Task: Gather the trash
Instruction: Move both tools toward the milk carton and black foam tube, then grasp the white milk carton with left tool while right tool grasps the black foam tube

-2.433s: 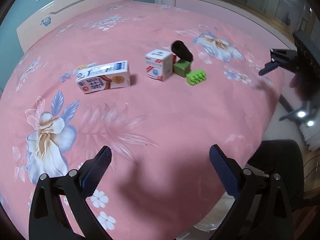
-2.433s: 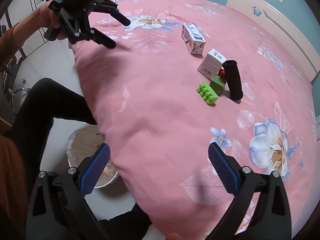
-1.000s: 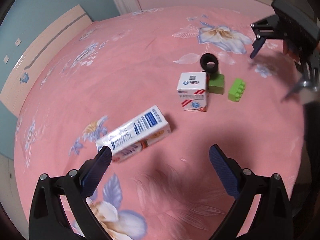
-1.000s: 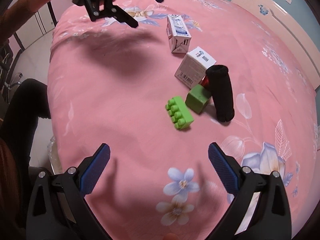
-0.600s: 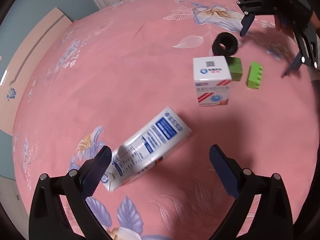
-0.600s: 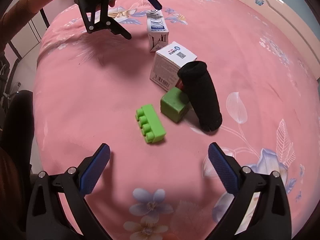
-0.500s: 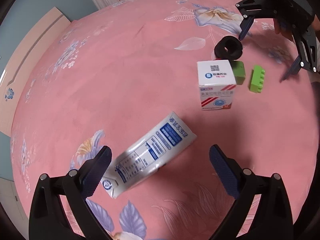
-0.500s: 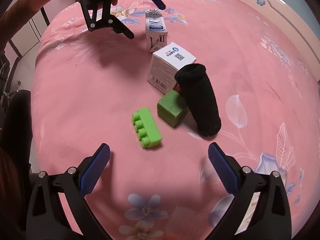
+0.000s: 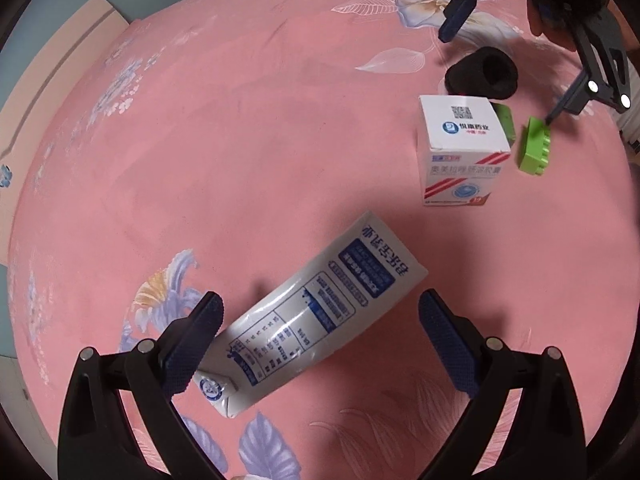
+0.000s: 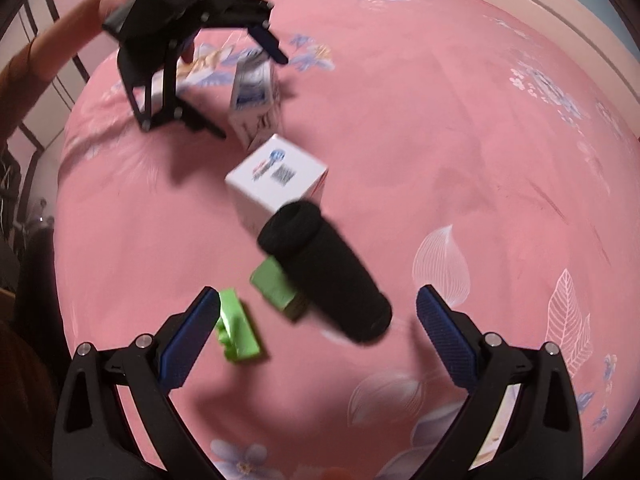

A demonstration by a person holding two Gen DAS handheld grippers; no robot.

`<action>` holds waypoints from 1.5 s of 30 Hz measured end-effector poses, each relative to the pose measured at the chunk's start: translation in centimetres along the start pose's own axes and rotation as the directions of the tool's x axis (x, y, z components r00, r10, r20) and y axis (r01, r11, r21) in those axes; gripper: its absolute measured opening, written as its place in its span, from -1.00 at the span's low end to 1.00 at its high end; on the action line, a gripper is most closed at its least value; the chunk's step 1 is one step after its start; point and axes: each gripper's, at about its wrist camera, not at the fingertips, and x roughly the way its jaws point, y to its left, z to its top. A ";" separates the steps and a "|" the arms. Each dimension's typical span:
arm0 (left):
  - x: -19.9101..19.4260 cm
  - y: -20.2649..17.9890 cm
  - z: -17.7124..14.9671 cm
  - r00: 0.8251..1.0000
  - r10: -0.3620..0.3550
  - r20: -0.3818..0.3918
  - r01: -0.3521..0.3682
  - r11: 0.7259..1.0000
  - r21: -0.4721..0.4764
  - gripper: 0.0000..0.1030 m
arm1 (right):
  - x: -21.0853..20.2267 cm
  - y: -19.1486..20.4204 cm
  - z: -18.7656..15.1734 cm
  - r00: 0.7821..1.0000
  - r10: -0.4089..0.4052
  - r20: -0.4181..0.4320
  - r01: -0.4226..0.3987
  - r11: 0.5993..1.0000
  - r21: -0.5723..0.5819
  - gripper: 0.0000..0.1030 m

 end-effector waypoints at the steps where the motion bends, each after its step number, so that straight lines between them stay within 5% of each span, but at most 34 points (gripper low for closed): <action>1: 0.1 0.1 0.1 1.000 -0.002 0.000 0.002 1.000 -0.004 0.93 | 0.1 0.1 0.2 1.000 -0.003 0.003 0.003 1.000 -0.008 0.87; 5: 0.6 0.6 0.4 1.000 -0.016 -0.001 0.016 1.000 -0.025 0.92 | 0.7 0.5 0.3 1.000 -0.012 0.004 0.013 1.000 -0.029 0.82; 7: 0.8 0.6 0.5 0.999 -0.035 -0.001 0.034 0.999 -0.033 0.62 | 1.1 0.1 0.4 1.000 -0.005 -0.002 0.005 1.000 -0.016 0.34; 10: 1.1 1.0 0.5 0.999 -0.050 -0.007 0.050 0.997 -0.057 0.53 | 1.4 -0.2 0.5 1.000 -0.019 0.009 0.019 1.000 -0.011 0.22; 13: 1.1 0.9 0.3 0.999 -0.052 -0.014 0.051 0.997 -0.058 0.37 | 1.3 -0.1 0.6 0.999 -0.027 0.030 0.028 0.999 -0.017 -0.12; 25: 0.8 1.3 -0.4 0.996 -0.055 -0.064 0.046 0.990 -0.132 -0.17 | 1.1 -0.2 0.5 0.999 -0.032 0.010 0.032 0.999 0.004 -0.17; 45: -1.8 -1.0 -0.1 0.996 -0.046 -0.078 0.035 0.990 -0.140 -0.27 | -3.5 2.9 -1.0 0.999 -0.032 0.003 0.033 0.999 -0.031 -0.20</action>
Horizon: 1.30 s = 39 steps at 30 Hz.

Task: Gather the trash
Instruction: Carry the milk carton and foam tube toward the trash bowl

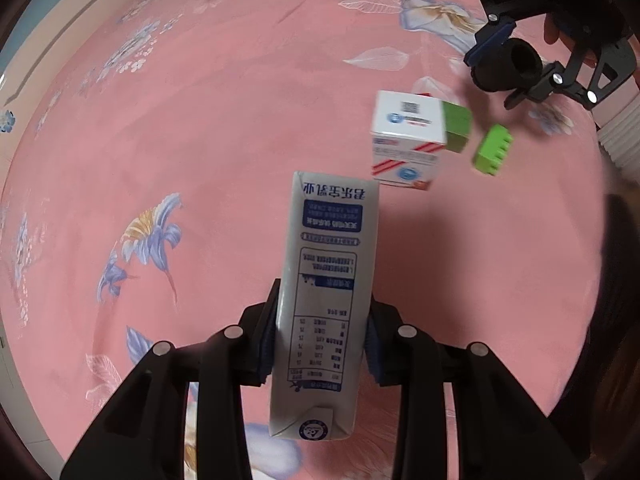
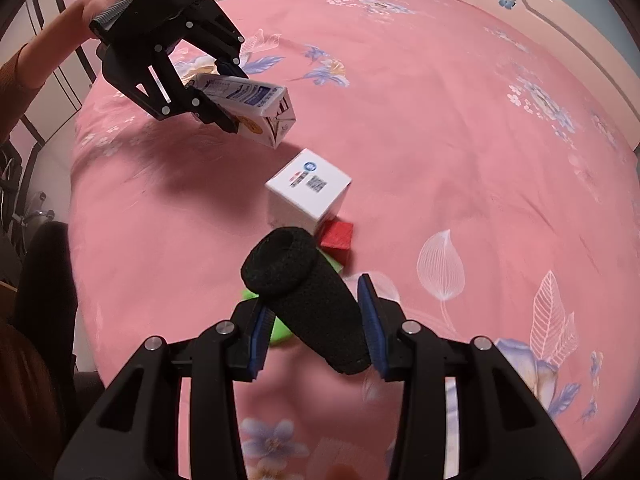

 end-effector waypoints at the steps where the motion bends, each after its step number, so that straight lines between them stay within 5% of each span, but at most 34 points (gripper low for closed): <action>1: -0.2 -0.4 -0.1 1.000 0.003 -0.001 -0.003 1.000 0.003 -0.27 | -0.4 0.3 -0.2 1.000 0.000 0.001 0.000 1.000 -0.002 -0.20; 21: -7.6 -12.4 -4.0 0.999 0.021 0.034 -0.024 0.998 0.066 -0.27 | -8.0 9.9 -4.9 1.000 0.003 0.030 -0.001 0.996 -0.090 -0.20; 39: -7.8 -23.2 -7.4 0.998 -0.048 0.044 0.041 0.988 0.146 -0.27 | -8.9 19.8 -9.8 0.996 0.081 0.026 -0.075 0.981 -0.177 -0.20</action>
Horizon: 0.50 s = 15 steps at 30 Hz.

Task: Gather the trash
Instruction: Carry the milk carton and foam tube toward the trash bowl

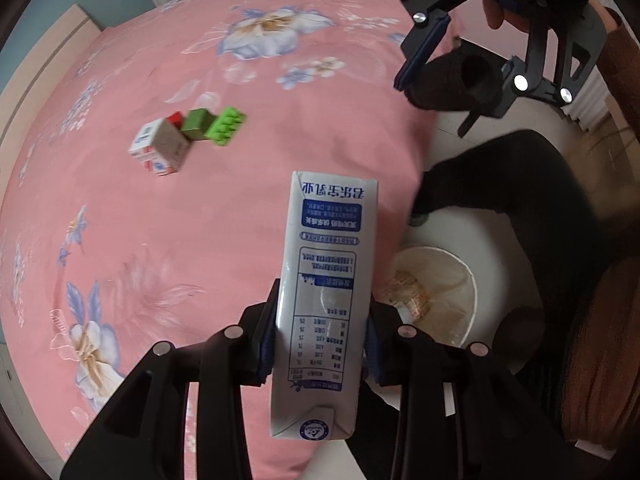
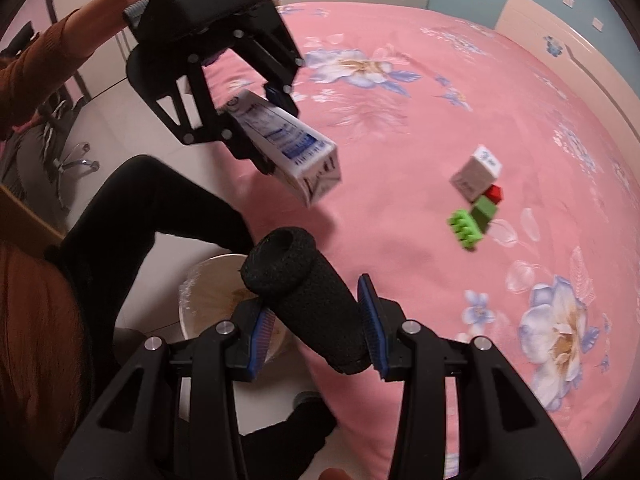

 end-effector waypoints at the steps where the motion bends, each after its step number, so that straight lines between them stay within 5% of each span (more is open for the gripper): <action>1: 0.2 -0.5 -0.2 1.000 -0.001 -0.004 0.001 1.000 0.005 -0.27 | 0.3 0.7 -0.2 1.000 0.004 -0.007 -0.004 1.000 -0.009 -0.20; 15: 3.6 -6.8 -3.4 0.995 -0.088 -0.042 0.091 0.994 0.057 -0.27 | 4.0 7.7 -2.7 0.994 0.052 -0.096 -0.063 0.992 -0.110 -0.20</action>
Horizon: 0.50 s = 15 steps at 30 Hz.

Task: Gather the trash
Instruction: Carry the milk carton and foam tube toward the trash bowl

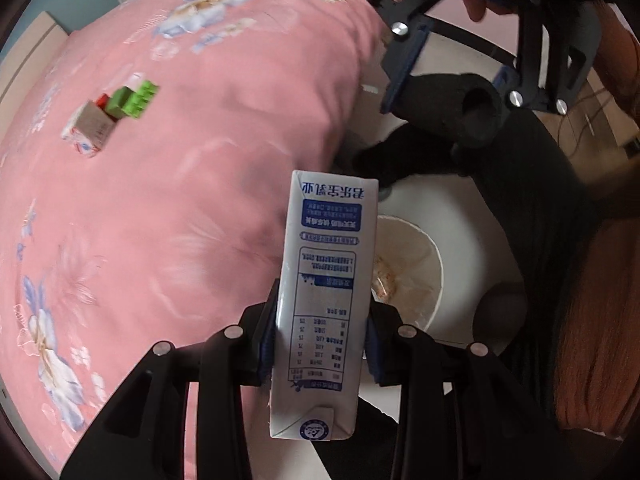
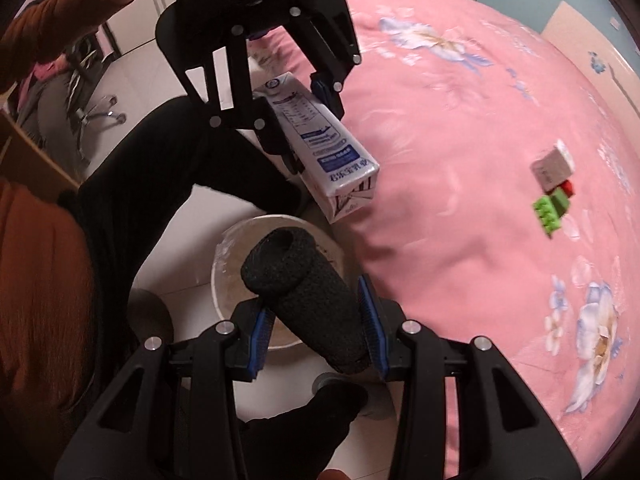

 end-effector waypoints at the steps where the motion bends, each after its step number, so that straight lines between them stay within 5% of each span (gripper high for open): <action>1: 0.3 -0.4 -0.2 1.000 -0.005 -0.003 0.005 1.000 0.003 -0.27 | 0.3 0.5 -0.1 1.000 0.007 0.000 -0.007 1.000 -0.007 -0.20; 15: 4.2 -5.0 -3.1 0.996 -0.088 -0.015 0.088 0.996 0.005 -0.27 | 4.5 5.7 -0.9 0.996 0.063 -0.068 -0.069 0.994 -0.084 -0.20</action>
